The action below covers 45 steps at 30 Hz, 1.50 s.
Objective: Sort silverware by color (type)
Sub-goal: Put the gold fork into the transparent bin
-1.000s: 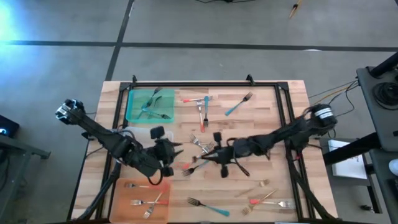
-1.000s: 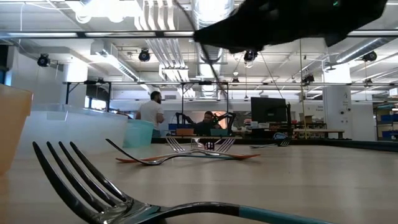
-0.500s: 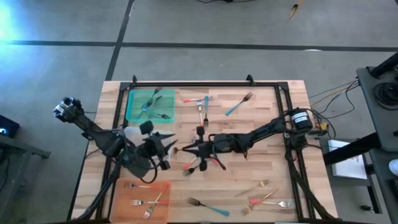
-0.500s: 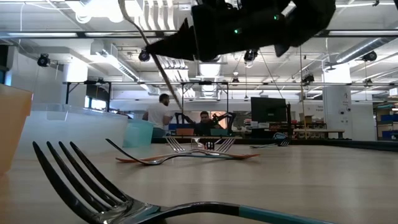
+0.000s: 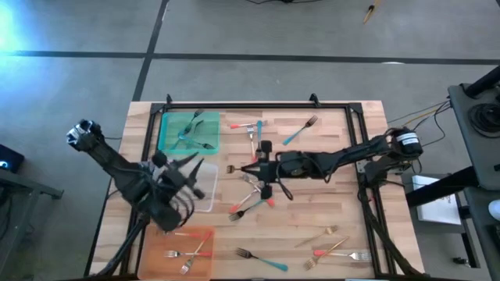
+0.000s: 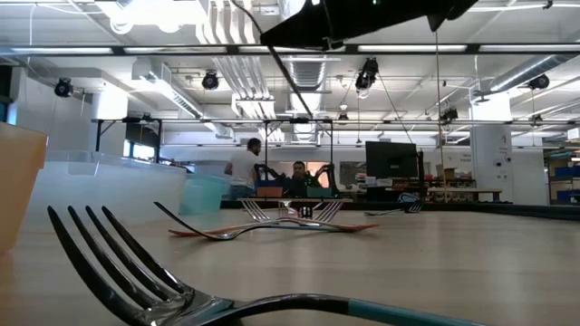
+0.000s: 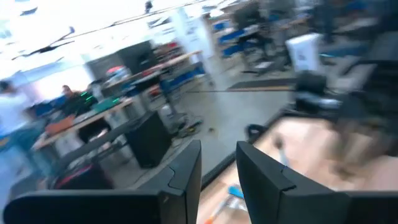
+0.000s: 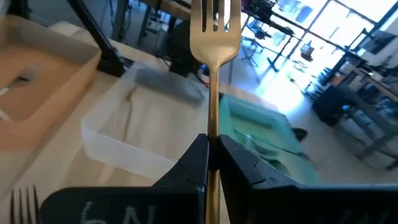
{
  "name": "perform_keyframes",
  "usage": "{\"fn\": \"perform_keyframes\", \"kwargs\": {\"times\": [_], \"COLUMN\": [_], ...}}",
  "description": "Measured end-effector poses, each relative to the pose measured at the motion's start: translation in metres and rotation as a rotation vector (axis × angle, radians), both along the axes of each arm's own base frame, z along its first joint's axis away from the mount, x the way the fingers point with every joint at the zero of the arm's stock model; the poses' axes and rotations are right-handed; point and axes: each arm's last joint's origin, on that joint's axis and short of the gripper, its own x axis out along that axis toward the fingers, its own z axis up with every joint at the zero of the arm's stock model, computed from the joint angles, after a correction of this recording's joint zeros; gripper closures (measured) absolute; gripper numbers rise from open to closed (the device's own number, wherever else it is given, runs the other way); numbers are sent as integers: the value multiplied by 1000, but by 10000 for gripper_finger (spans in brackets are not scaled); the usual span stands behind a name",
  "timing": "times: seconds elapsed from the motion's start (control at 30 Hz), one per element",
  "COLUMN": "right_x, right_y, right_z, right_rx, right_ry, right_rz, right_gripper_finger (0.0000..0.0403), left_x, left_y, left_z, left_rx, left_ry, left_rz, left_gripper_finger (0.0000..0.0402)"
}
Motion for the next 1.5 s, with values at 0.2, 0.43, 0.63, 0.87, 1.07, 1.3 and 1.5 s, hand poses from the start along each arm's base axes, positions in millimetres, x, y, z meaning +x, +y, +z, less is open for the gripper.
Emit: {"fn": "perform_keyframes", "kwargs": {"times": [0.2, 0.43, 0.63, 0.87, 1.07, 1.3, 1.5], "right_x": [-14, -36, -52, -65, -70, -71, -71], "right_y": [-6, -21, -44, -75, -95, -102, -102], "right_z": [13, 25, 40, 49, 44, 37, 37], "right_rx": [-47, -73, -69, -44, 2, 48, 48], "right_ry": [45, 151, 150, 157, 192, 236, 239], "right_rz": [-75, -139, -212, -321, -401, -429, -428], "right_gripper_finger": [390, 390, 390, 390, 390, 390, 390], "left_x": [11, 23, 39, 57, 71, 64, 53], "left_y": [38, 51, 45, 61, 113, 185, 208], "left_z": [-19, -47, -52, -47, -62, -69, -73], "left_rx": [-49, -249, -317, -287, -324, -290, -310], "left_ry": [-75, 17, 168, 248, 206, -168, -307], "left_rz": [170, 132, -50, -177, -260, -525, -552], "left_gripper_finger": [326, 327, 327, 327, 328, 336, 333]}}
